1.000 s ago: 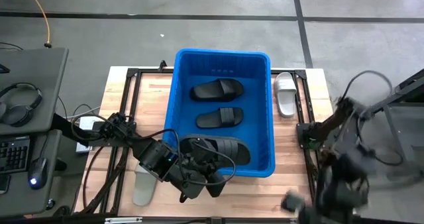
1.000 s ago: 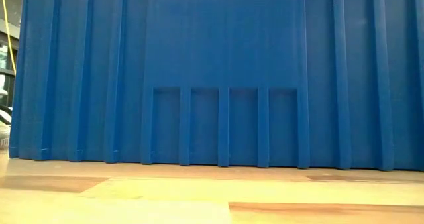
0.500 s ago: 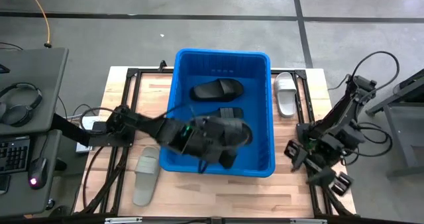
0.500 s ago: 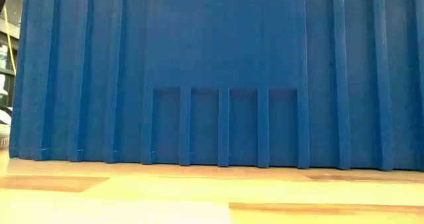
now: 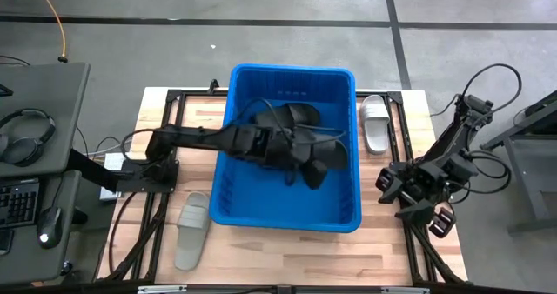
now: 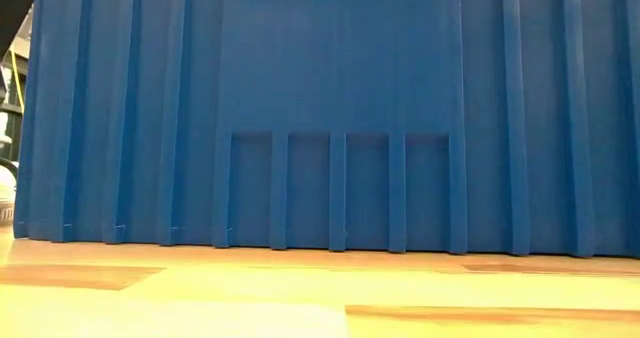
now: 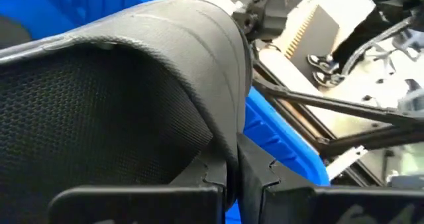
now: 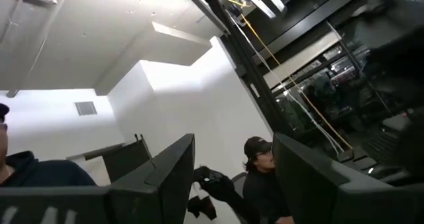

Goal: Pick and place slides into bin
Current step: Put the black slide into the blue container

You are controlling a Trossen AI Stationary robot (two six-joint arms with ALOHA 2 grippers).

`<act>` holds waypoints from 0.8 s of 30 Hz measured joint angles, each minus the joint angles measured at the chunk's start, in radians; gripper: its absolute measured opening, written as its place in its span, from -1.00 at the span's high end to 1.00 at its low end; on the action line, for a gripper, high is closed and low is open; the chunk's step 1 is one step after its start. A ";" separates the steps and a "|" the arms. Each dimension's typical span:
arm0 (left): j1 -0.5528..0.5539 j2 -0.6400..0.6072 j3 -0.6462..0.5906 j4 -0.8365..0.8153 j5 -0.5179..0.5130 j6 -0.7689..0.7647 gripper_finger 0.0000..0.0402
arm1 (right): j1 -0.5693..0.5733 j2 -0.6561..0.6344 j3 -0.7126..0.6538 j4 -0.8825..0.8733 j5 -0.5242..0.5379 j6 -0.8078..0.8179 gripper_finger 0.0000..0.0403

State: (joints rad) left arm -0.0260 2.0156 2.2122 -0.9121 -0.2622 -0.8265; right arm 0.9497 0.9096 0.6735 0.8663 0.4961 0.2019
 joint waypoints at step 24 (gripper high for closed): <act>0.110 -0.209 -0.176 0.310 0.212 0.092 1.00 | 0.000 0.001 -0.001 -0.012 0.056 -0.001 0.04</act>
State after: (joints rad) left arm 0.0837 1.8066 2.0357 -0.6022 -0.0502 -0.7348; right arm 0.9497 0.9104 0.6727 0.8539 0.5521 0.2008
